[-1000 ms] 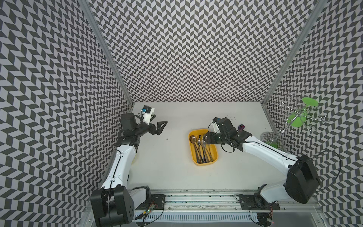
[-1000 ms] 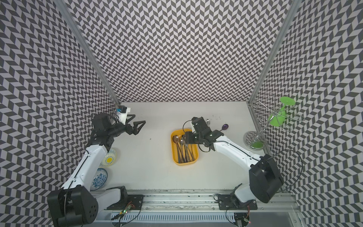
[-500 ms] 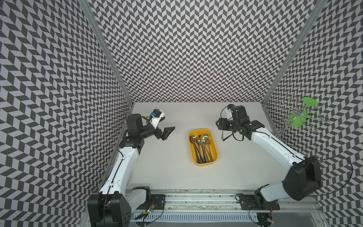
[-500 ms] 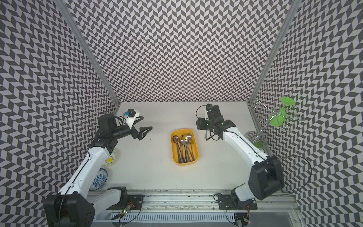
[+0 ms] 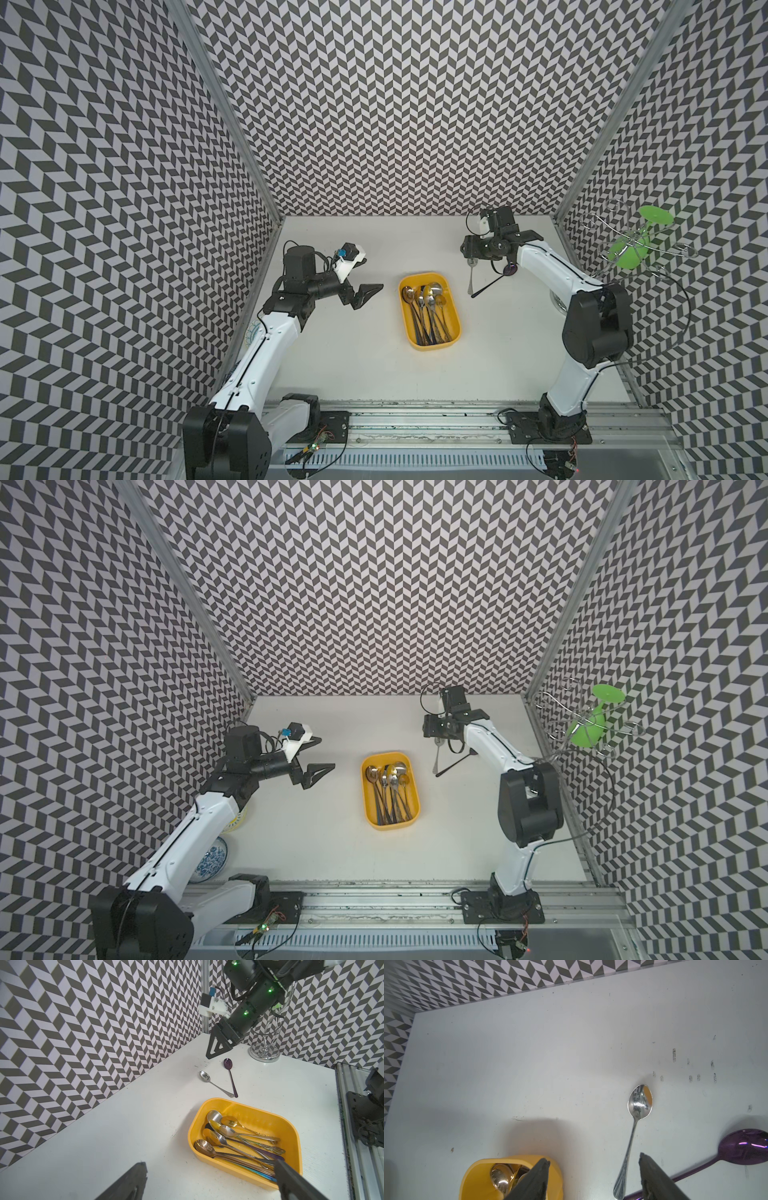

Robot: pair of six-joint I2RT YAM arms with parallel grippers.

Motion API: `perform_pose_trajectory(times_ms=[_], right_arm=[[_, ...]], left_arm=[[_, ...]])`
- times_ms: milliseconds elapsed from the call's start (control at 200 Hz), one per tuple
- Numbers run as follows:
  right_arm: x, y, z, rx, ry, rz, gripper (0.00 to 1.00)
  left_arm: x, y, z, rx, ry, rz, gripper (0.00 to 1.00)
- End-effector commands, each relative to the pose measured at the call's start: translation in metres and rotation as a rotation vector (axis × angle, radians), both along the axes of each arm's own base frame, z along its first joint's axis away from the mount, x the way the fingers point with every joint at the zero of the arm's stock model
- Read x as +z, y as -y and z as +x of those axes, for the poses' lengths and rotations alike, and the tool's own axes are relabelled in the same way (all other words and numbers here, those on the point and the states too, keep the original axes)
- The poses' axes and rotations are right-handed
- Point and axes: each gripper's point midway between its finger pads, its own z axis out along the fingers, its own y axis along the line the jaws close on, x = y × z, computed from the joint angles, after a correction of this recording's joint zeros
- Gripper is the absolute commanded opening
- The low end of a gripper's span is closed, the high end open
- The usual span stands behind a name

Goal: Put the spoon into the storage box
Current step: Pick up the spoon from the center of the board.

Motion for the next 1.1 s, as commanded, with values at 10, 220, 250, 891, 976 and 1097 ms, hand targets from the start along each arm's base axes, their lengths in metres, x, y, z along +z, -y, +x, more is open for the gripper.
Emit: perform_pose_trajectory(times_ms=[10,220,250,891,976,1097], right_arm=[[-0.011,0.009,0.015,0.001,-0.006,-0.019,0.72],[-0.044,0.023,0.036,-0.02,-0.063,-0.024,0.72],[-0.047,0.025,0.039,-0.024,-0.065,-0.025,0.72],[-0.122,0.043,0.052,-0.056,-0.182,0.012,0.59],[-0.13,0.036,0.052,-0.03,-0.201,0.044,0.55],[-0.142,0.034,0.048,-0.032,-0.215,0.055,0.47]], left_arm=[[-0.002,0.007,-0.01,-0.042,-0.004,-0.005,1.0],[-0.003,0.012,-0.015,-0.065,-0.008,-0.011,1.0],[-0.003,0.012,-0.015,-0.067,-0.006,-0.011,1.0],[-0.009,0.012,-0.01,-0.052,-0.025,0.0,1.0],[-0.008,0.013,-0.013,-0.063,-0.017,-0.011,1.0],[-0.008,0.011,-0.01,-0.051,-0.019,0.0,1.0]])
